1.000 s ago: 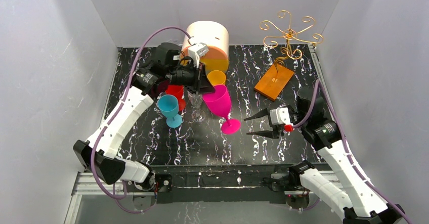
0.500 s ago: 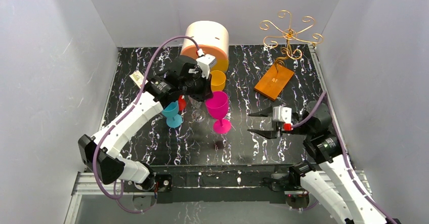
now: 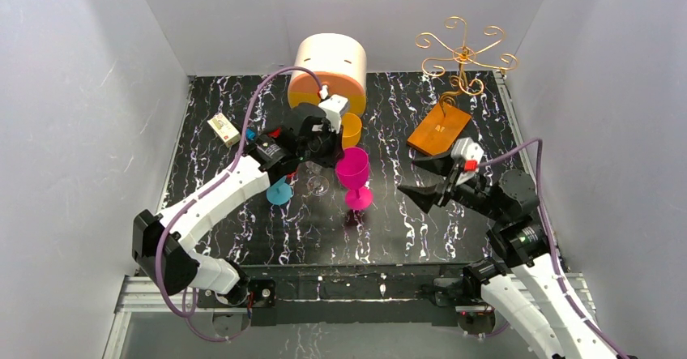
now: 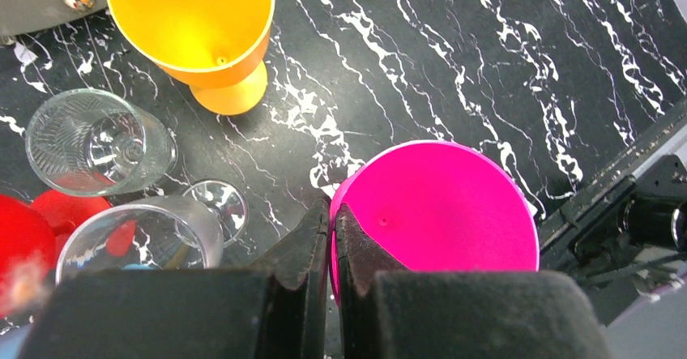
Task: Take the wine glass off the wine glass rack
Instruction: Place the wine glass at the center of the board.
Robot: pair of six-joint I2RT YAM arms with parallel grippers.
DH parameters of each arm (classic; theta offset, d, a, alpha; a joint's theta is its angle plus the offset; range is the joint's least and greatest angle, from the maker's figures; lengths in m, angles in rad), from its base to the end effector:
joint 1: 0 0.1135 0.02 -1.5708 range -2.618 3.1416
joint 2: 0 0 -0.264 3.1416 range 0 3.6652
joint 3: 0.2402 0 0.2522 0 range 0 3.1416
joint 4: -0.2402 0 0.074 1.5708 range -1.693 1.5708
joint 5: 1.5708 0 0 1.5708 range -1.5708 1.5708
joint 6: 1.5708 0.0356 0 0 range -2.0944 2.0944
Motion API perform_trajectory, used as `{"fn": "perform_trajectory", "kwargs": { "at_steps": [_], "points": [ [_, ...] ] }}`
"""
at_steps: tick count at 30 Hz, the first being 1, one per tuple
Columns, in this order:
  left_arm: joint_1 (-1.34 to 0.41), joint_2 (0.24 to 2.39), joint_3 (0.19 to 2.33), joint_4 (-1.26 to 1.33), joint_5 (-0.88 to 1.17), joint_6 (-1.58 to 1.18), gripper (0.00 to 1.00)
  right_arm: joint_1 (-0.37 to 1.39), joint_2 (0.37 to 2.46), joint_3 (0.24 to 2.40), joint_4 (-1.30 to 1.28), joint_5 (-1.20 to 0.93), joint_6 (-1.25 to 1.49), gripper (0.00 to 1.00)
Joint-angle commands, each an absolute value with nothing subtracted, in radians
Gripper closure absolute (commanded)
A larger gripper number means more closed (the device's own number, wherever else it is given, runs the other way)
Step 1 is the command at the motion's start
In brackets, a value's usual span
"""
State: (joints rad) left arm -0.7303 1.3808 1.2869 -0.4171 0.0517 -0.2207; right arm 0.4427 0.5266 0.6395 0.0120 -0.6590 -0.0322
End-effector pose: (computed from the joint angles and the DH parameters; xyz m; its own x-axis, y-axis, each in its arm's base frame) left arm 0.2336 -0.2116 0.3559 -0.5087 0.1621 -0.8456 0.6031 0.7680 -0.2156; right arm 0.1079 0.0753 0.3461 0.1411 0.0387 -0.9892 -0.8836 0.4556 -0.1082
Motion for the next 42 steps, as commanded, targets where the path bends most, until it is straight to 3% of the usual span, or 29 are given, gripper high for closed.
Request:
{"fn": "perform_trajectory", "kwargs": {
  "at_steps": [1,8,23,42],
  "points": [
    [-0.739,1.375,1.263,-0.322,-0.029,-0.241,1.0,0.439,0.532,0.67,-0.009,-0.319,0.233,0.21],
    [-0.744,1.422,1.238,-0.279,-0.11,-0.242,1.0,0.439,0.619,0.767,-0.233,-0.08,0.461,0.15],
    [-0.75,1.499,1.233,-0.217,-0.182,-0.238,1.0,0.44,0.646,0.785,-0.404,0.16,0.731,0.14],
    [-0.765,1.517,1.213,-0.164,-0.122,-0.164,1.0,0.437,0.747,0.802,-0.434,0.149,0.75,0.11]
  ]
}}
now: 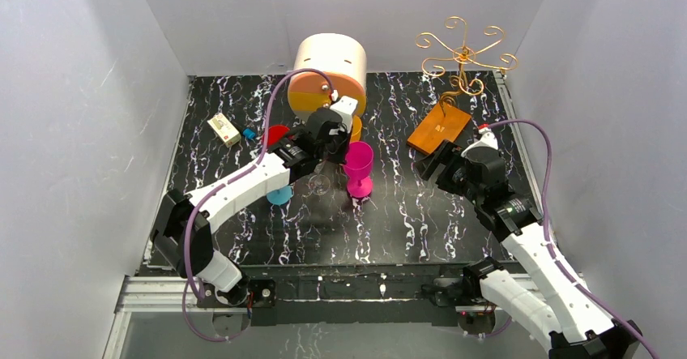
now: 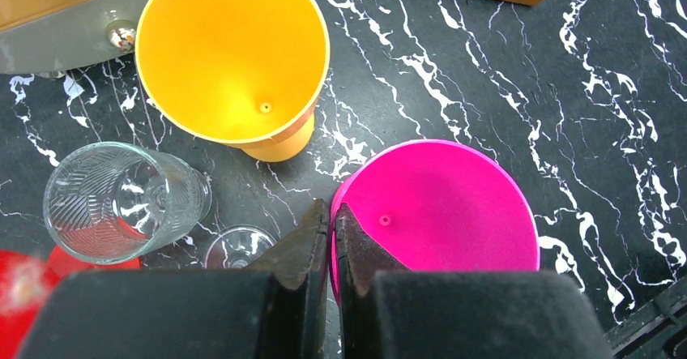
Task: Take the wine glass off the wine glass rack
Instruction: Place the wine glass at the center of the board.
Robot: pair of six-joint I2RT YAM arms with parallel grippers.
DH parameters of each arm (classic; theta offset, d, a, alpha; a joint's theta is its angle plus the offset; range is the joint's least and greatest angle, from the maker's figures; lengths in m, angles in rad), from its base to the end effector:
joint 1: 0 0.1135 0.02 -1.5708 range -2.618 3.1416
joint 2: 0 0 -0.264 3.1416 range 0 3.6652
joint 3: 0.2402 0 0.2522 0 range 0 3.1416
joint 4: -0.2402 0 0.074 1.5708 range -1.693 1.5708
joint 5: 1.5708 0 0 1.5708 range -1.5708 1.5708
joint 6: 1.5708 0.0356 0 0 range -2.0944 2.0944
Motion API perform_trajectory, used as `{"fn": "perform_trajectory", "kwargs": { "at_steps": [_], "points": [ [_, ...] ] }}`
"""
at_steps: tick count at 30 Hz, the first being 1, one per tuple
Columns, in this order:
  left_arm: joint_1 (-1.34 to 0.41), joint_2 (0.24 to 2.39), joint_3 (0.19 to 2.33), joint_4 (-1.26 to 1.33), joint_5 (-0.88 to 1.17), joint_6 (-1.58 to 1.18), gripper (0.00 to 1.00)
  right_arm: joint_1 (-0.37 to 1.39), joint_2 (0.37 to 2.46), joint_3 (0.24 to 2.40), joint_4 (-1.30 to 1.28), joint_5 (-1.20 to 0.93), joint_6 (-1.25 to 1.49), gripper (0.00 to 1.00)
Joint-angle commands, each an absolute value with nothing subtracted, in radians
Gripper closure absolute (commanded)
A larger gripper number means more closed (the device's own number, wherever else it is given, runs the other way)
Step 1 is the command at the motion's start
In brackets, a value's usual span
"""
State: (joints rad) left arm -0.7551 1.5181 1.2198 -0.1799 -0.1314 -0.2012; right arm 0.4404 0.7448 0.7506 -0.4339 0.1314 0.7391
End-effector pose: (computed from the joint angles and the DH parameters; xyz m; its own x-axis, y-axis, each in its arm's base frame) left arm 0.2616 -0.2398 0.3122 -0.4472 0.1488 -0.8820 0.5158 0.8485 -0.1183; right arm 0.1557 0.0682 0.3085 -0.4896 0.5075 -0.7090 0.0203 0.8196 0.5726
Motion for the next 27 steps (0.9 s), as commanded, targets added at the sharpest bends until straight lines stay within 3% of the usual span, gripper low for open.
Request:
{"fn": "perform_trajectory", "kwargs": {
  "at_steps": [1,27],
  "points": [
    [-0.767,1.52,1.217,-0.165,-0.121,-0.152,1.0,0.437,0.747,0.804,-0.433,0.151,0.75,0.11],
    [-0.787,1.58,1.263,-0.174,-0.113,-0.077,1.0,0.382,0.799,0.795,-0.461,0.135,0.771,0.06]
  ]
}}
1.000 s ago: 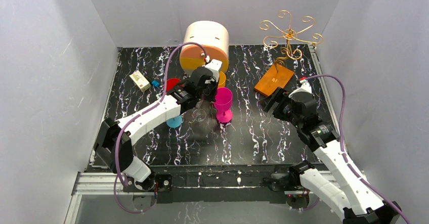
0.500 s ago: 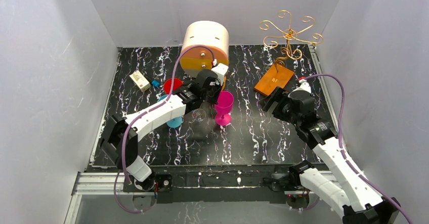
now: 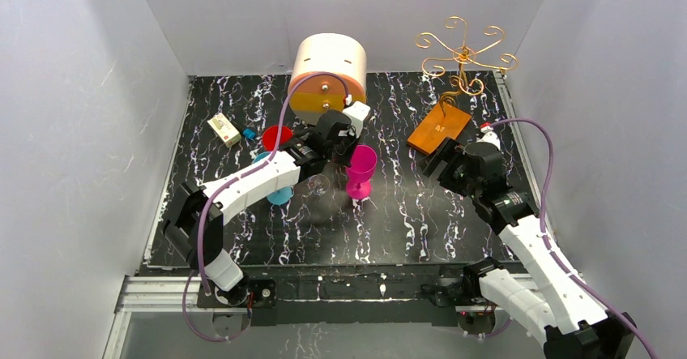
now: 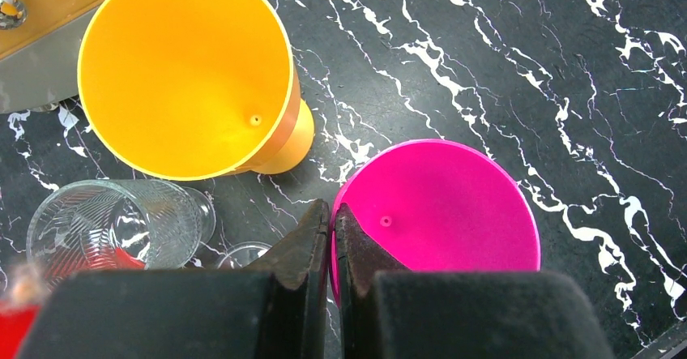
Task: Take the wine glass off the wine glass rack
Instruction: Place the wine glass at the center of the board.
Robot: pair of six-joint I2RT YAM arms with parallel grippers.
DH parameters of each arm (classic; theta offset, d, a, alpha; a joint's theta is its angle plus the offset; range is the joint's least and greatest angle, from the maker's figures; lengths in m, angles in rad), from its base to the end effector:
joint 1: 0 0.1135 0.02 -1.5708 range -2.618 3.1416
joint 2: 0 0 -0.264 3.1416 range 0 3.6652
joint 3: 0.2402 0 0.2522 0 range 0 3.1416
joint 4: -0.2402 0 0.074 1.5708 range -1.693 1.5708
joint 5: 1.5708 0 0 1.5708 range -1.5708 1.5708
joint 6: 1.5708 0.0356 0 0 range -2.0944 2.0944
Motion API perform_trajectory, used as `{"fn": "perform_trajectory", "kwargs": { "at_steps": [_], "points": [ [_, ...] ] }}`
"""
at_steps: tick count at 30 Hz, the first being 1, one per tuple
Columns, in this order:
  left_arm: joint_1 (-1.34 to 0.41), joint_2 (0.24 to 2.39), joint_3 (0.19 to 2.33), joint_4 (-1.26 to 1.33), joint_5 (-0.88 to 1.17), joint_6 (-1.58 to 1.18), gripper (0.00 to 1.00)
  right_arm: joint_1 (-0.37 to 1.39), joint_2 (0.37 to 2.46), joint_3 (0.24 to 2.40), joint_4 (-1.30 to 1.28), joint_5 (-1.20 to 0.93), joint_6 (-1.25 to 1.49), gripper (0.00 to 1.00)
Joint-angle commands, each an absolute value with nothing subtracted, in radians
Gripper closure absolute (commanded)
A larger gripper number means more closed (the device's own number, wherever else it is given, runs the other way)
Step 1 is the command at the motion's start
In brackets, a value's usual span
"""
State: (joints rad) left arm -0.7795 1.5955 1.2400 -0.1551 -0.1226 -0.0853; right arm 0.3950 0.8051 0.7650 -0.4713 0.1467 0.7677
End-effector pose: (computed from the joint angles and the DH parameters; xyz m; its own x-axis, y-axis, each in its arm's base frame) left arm 0.2680 -0.2587 0.2950 -0.3993 0.2757 -0.8744 0.5899 0.8073 -0.0148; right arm 0.1676 0.0642 0.3005 -0.5077 0.5327 -0.6771 0.1245 0.8230 0.5542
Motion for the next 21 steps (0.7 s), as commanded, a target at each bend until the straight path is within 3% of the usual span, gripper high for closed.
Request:
{"fn": "perform_trajectory", "kwargs": {
  "at_steps": [1,21],
  "points": [
    [-0.787,1.575,1.261,-0.17,-0.125,-0.073,1.0,0.38,0.799,0.795,-0.462,0.132,0.768,0.06],
    [-0.786,1.611,1.328,-0.215,-0.11,-0.06,0.99,0.366,0.798,0.795,-0.46,0.109,0.76,0.06]
  ]
}}
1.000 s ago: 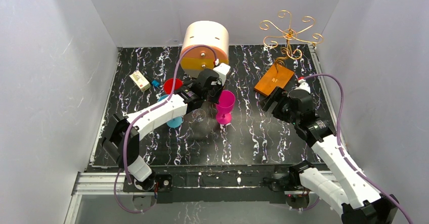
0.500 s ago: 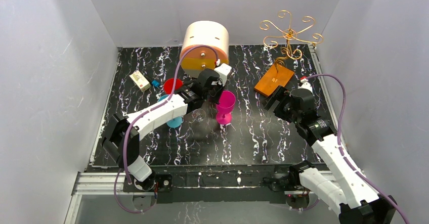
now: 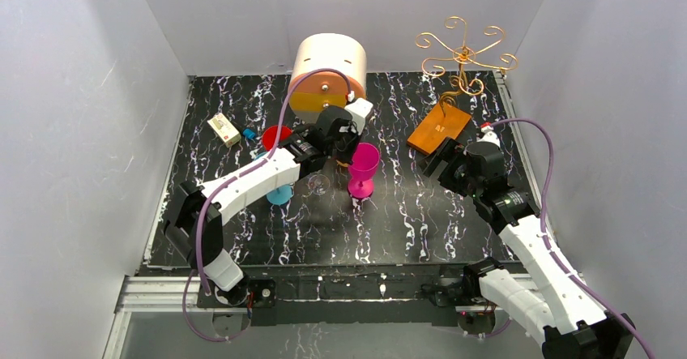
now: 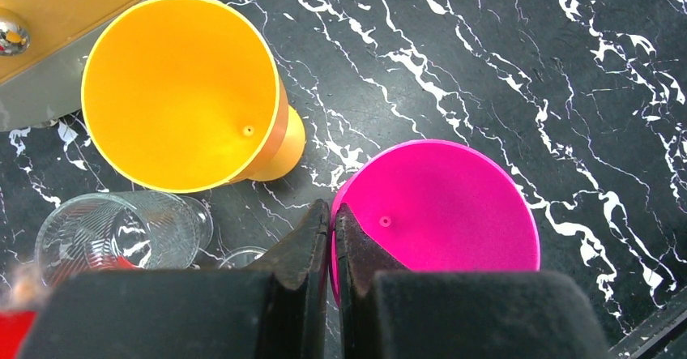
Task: Take the wine glass off the wine glass rack
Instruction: Place the wine glass at the center of the board.
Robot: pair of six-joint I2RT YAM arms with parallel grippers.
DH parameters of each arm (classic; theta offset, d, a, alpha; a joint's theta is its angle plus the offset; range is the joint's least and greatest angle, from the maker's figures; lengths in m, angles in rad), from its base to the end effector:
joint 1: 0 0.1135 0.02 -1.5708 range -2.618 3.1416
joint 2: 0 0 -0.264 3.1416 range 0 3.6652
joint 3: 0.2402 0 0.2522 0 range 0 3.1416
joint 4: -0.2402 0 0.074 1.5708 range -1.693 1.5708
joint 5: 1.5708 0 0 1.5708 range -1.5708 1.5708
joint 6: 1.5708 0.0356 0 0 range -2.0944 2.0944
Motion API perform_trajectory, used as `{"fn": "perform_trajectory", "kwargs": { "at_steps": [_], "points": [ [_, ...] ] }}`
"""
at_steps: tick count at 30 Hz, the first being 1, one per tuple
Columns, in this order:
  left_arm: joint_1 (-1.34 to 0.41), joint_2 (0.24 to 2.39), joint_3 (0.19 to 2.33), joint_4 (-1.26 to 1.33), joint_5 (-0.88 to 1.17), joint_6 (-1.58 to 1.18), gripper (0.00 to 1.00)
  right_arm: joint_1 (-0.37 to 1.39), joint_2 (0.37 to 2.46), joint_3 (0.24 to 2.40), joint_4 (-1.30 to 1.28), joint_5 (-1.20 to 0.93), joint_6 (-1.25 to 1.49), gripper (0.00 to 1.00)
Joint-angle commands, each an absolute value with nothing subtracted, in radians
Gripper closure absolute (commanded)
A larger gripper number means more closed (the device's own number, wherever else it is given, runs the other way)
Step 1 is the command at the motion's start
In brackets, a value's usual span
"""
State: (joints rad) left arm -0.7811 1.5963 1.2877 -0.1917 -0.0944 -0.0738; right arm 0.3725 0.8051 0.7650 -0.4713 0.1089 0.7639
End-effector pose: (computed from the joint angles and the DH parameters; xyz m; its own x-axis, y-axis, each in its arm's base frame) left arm 0.2682 -0.2612 0.3077 -0.3871 0.2804 -0.8784 0.6153 0.7880 -0.0196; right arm 0.1687 0.0618 0.3004 -0.5184 0.5357 -0.6665 0.1178 0.8167 0.5648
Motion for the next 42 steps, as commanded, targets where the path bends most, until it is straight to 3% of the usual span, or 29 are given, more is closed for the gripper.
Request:
{"fn": "perform_trajectory", "kwargs": {
  "at_steps": [1,17,31,42],
  "points": [
    [-0.785,1.615,1.328,-0.214,-0.109,-0.062,0.99,0.367,0.797,0.796,-0.46,0.109,0.759,0.06],
    [-0.786,1.637,1.328,-0.173,-0.128,-0.083,0.96,0.352,0.802,0.804,-0.47,0.115,0.749,0.06],
    [-0.785,1.628,1.381,-0.246,-0.167,-0.079,0.69,0.345,0.795,0.845,-0.497,0.142,0.718,0.06],
    [-0.785,1.574,1.431,-0.282,-0.166,-0.091,0.58,0.345,0.796,0.884,-0.501,0.122,0.683,0.06]
  ]
}}
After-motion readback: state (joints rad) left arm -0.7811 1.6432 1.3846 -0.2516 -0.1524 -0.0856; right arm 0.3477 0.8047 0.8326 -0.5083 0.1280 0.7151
